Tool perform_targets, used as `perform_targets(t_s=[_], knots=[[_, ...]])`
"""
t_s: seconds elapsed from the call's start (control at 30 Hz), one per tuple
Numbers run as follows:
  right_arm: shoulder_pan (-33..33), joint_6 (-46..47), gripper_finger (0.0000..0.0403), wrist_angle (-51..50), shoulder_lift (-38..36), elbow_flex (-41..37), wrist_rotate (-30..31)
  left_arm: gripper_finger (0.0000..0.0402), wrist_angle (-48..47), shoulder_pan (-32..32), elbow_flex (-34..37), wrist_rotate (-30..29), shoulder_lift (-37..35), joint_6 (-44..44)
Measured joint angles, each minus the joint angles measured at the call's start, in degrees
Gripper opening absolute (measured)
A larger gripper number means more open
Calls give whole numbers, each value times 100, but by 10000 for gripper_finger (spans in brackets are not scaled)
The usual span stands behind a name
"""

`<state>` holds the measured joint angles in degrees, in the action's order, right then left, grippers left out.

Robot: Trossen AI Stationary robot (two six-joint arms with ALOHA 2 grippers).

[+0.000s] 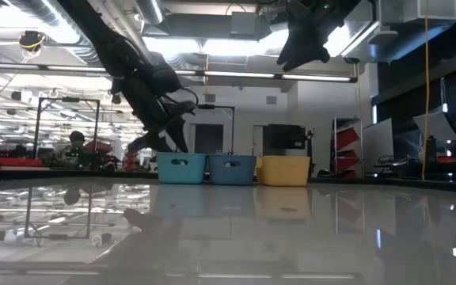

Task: Sort batteries
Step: Put the brown battery into the green bin

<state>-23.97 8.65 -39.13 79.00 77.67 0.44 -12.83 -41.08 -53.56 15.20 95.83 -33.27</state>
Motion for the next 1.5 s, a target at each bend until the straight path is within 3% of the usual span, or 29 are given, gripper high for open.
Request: perform_targets(t_s=[0.2,0.33,0.5,0.67,0.8,0.93,1.07,1.27,1.5], knots=[[0,10,160,-4,0,0,-208,142,-189,167,-154,74,-635,568],[6,12,160,241,0,-199,-528,142,-813,550,-245,-268,-1218,840],[329,183,160,1405,2,-922,-1124,142,-1701,1434,-240,-898,-1914,1141],[909,451,160,2837,2,-1567,-1151,142,-2592,2526,-238,-1195,-2341,1088],[1316,621,160,3615,2,-1822,-858,142,-3585,3511,-236,-1206,-2413,773],[1517,562,160,3587,2,-1834,-415,142,-4572,4603,-204,-1202,-2388,150],[1537,500,160,3560,2,-1834,-355,142,-5147,5650,-41,-1114,-2354,-499],[1537,452,160,3566,2,-1834,-355,143,-5205,6730,293,-508,-2204,-1230],[1534,448,160,3588,2,-1834,-298,174,-5179,7431,448,95,-1777,-1438]])
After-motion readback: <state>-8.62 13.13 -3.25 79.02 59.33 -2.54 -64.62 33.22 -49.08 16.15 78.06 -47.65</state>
